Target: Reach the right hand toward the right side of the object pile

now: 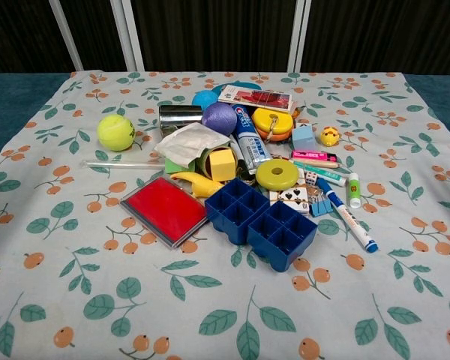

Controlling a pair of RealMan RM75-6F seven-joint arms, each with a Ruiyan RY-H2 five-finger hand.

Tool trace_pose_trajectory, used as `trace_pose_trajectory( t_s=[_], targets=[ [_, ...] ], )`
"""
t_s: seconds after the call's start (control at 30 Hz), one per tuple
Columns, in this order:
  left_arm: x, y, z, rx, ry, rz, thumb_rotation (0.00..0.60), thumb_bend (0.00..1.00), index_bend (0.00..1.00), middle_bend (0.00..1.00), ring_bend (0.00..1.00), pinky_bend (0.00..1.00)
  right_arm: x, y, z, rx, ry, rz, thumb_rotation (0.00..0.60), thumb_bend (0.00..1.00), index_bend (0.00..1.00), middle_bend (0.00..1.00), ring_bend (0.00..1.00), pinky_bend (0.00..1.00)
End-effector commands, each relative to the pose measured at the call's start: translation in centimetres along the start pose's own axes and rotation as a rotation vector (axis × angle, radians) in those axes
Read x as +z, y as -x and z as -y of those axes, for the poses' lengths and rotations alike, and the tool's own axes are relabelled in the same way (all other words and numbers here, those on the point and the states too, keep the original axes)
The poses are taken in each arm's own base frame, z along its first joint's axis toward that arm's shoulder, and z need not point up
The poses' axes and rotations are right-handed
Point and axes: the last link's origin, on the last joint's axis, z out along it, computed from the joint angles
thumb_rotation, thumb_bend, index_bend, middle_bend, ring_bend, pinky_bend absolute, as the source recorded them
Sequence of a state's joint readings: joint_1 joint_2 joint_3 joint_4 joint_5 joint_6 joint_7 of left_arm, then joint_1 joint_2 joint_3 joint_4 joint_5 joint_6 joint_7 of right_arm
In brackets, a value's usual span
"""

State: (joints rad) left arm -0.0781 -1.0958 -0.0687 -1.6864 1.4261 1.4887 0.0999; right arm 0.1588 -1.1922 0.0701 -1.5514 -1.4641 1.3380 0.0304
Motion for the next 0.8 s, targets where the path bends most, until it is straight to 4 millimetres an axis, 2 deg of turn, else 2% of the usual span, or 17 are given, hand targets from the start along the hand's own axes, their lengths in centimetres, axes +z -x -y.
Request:
trace_pose_trajectory(
  t_s=[0.03, 0.23, 0.5, 0.67, 0.8],
  targets=[
    [0.0, 0.2, -0.1, 0.009, 0.005, 0.006, 0.600, 0.51, 0.02, 0.00, 0.00, 0.04, 4.4, -1.9, 1.1, 0.005, -0.042, 0.052, 0.600, 0.11, 0.08, 0.05, 0.09, 0.19],
    [0.0, 0.0, 0.0, -0.004, -0.006, -0.002, 0.600, 0.51, 0.02, 0.00, 0.00, 0.04, 10.7, -2.2, 4.4, 0.077, -0.065, 0.152, 0.600, 0.11, 0.08, 0.07, 0.09, 0.19],
    [0.0, -0.1, 0.3, -0.006, -0.013, 0.004, 0.600, 0.51, 0.02, 0.00, 0.00, 0.04, 16.8, -0.4, 9.4, 0.121, -0.091, 0.181, 0.600, 0.11, 0.13, 0.13, 0.12, 0.19],
    [0.1, -0.3, 0.7, -0.007, -0.026, -0.002, 0.600, 0.51, 0.02, 0.00, 0.00, 0.04, 19.3, 1.2, 11.6, 0.083, -0.086, 0.183, 0.600, 0.16, 0.17, 0.17, 0.14, 0.19],
    [0.1, -0.3, 0.9, -0.008, -0.037, -0.002, 0.600, 0.51, 0.02, 0.00, 0.00, 0.04, 20.8, 2.2, 13.3, 0.161, -0.053, 0.231, 0.600, 0.19, 0.18, 0.18, 0.14, 0.19]
  ],
)
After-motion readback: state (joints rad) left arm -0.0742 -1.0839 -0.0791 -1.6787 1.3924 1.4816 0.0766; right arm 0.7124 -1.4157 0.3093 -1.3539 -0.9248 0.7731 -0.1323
